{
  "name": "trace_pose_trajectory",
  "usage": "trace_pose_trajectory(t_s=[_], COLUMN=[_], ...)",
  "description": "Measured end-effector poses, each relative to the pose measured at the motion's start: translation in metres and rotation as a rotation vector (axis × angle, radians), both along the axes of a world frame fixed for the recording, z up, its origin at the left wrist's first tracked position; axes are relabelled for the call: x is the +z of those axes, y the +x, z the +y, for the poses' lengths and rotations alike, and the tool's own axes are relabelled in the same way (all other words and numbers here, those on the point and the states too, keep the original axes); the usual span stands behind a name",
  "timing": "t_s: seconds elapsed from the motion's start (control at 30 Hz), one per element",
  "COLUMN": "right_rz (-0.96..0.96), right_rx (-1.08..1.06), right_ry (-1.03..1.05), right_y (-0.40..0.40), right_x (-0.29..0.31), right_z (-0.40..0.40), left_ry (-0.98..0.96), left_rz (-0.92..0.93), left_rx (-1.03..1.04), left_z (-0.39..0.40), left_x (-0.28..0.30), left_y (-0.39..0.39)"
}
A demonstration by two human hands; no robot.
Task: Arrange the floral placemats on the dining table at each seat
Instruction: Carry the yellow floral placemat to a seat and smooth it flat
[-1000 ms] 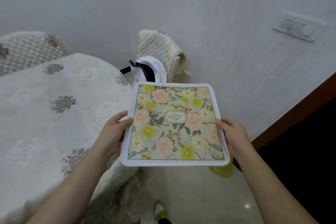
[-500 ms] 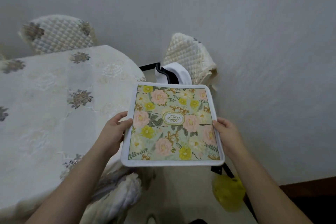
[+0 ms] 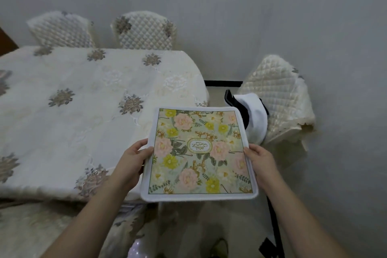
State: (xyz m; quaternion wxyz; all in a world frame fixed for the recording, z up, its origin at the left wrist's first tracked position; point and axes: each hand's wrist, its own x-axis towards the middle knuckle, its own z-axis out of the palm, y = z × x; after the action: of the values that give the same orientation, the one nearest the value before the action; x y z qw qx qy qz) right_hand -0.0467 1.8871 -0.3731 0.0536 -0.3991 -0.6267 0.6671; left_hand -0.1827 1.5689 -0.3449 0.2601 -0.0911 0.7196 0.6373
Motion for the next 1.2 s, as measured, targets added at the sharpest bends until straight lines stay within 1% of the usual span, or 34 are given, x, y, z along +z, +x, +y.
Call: trace_pose_trajectory(t_s=[0.13, 0.33, 0.5, 0.6, 0.77, 1.0, 1.2], right_rz=[0.001, 0.006, 0.020, 0.033, 0.041, 0.062, 0.046], right_rx=[0.160, 0.374, 0.508, 0.564, 0.697, 0.828, 0.949], right_ry=[0.019, 0.067, 0.098, 0.094, 0.149, 0.168, 0.168], right_y=[-0.037, -0.102, -0.157, -0.186, -0.236, -0.300, -0.345], right_x=[0.008, 0.011, 0.018, 0.017, 0.023, 0.016, 0.001], right_z=[0.018, 0.009, -0.028, -0.047, -0.086, -0.127, -0.172], left_ry=[-0.003, 0.013, 0.043, 0.077, 0.110, 0.099, 0.111], left_rz=[-0.016, -0.020, -0.001, -0.001, 0.000, 0.017, -0.013], left_rx=[0.168, 0.389, 0.558, 0.630, 0.763, 0.841, 0.998], left_z=[0.005, -0.015, -0.042, -0.055, -0.083, -0.117, -0.139], left_x=[-0.004, -0.007, -0.010, -0.014, -0.022, -0.023, -0.040], left_y=[0.015, 0.025, 0.023, 0.020, 0.010, -0.009, -0.018])
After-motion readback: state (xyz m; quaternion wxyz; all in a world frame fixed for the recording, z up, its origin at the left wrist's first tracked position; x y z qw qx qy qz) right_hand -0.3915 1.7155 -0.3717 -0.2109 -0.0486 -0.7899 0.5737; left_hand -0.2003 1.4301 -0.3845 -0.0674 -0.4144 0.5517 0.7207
